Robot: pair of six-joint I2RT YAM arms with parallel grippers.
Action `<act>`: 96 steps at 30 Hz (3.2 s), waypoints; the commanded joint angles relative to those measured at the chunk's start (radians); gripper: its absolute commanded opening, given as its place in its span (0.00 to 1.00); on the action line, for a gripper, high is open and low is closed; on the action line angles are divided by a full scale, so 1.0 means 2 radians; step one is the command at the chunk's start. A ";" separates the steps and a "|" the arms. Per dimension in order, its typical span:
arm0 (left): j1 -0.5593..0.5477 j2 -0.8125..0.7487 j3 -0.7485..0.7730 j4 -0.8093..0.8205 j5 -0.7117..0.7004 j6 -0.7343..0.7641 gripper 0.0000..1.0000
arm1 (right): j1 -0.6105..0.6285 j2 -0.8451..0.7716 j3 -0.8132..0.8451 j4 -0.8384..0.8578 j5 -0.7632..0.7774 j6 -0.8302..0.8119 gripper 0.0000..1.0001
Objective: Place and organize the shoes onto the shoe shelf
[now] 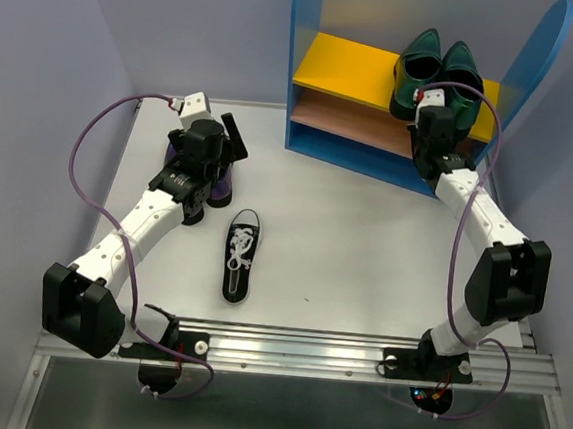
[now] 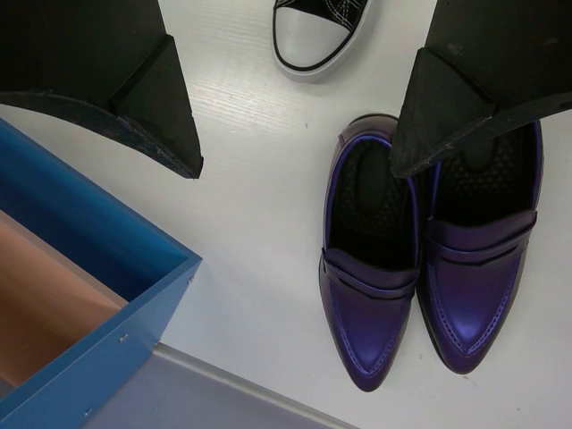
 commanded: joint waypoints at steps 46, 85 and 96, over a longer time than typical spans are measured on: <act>0.001 -0.003 0.009 0.014 0.016 0.000 0.98 | -0.031 -0.105 0.008 -0.047 -0.107 0.070 0.56; 0.034 -0.033 0.091 -0.143 -0.087 -0.043 0.98 | 0.497 0.030 -0.056 0.002 -0.057 0.481 0.86; 0.058 -0.055 0.088 -0.141 -0.083 -0.032 0.98 | 0.517 0.153 0.039 -0.006 -0.028 0.482 0.79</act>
